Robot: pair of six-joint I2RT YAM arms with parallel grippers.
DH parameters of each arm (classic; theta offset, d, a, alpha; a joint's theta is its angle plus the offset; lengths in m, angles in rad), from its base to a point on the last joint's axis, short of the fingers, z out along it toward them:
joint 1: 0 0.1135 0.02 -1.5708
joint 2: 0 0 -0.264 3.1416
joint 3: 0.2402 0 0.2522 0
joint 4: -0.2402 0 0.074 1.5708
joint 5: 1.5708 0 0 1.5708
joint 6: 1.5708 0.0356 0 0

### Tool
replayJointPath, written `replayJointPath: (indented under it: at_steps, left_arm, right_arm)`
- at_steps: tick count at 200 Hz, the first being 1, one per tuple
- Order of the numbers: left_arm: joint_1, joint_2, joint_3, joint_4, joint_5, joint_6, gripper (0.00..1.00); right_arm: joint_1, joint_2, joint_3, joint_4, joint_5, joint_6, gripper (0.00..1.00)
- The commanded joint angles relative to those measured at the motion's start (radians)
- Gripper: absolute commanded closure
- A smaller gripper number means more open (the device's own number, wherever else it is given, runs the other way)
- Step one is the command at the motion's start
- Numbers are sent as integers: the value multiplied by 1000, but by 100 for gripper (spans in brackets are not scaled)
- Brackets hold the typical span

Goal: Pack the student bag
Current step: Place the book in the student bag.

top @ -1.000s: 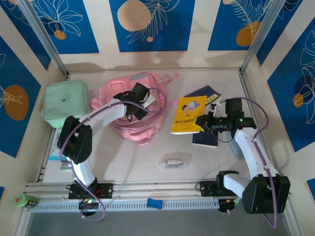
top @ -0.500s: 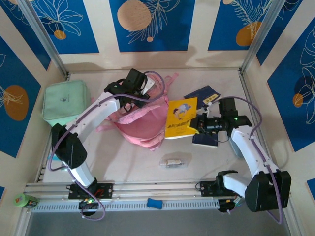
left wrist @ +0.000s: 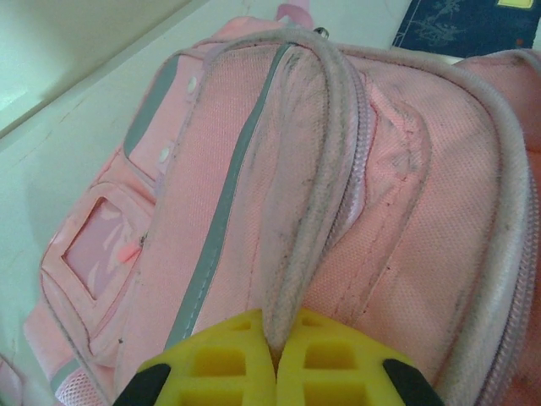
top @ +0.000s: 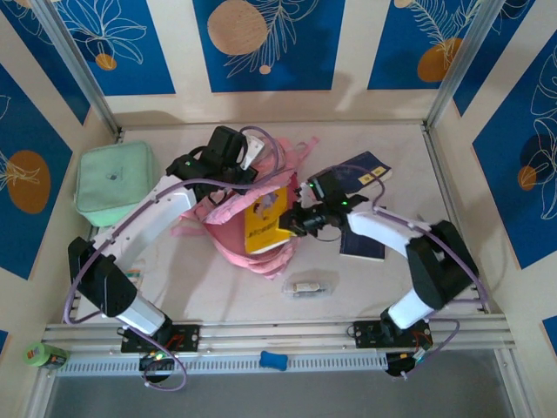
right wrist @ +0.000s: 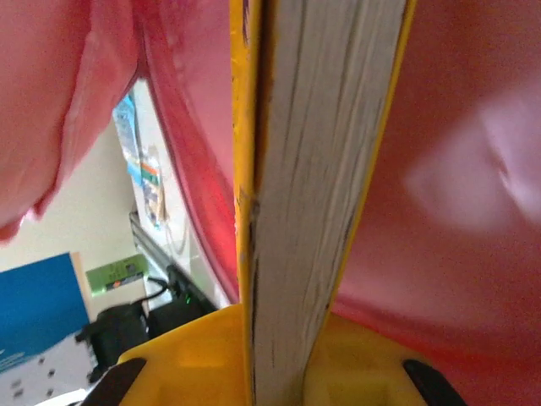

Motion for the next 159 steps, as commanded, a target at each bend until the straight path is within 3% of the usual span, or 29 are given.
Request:
replayJointPath:
  at_steps: [1, 39, 68, 100, 120, 133, 143, 159]
  left_arm:
    - [3, -68, 7, 134, 26, -29, 100]
    - [11, -69, -3, 133, 34, -32, 100]
    - [27, -63, -6, 132, 14, -50, 100]
    - [45, -59, -9, 132, 27, -65, 100]
    - [51, -57, -9, 132, 52, -69, 100]
    - [52, -57, -13, 133, 61, -72, 100]
    - [52, -56, -14, 135, 64, -72, 100]
    - [55, -54, -13, 136, 69, -71, 100]
  right_arm:
    - [25, 89, 115, 225, 76, 43, 100]
    - [45, 248, 214, 271, 143, 22, 96]
    - [17, 301, 228, 213, 143, 41, 66]
    - [26, 187, 131, 139, 201, 13, 51]
    - [55, 92, 99, -36, 341, -4, 51]
    - [80, 54, 52, -44, 361, 26, 55]
    - [104, 47, 16, 9, 337, 57, 61]
    - [138, 83, 18, 69, 323, 94, 79]
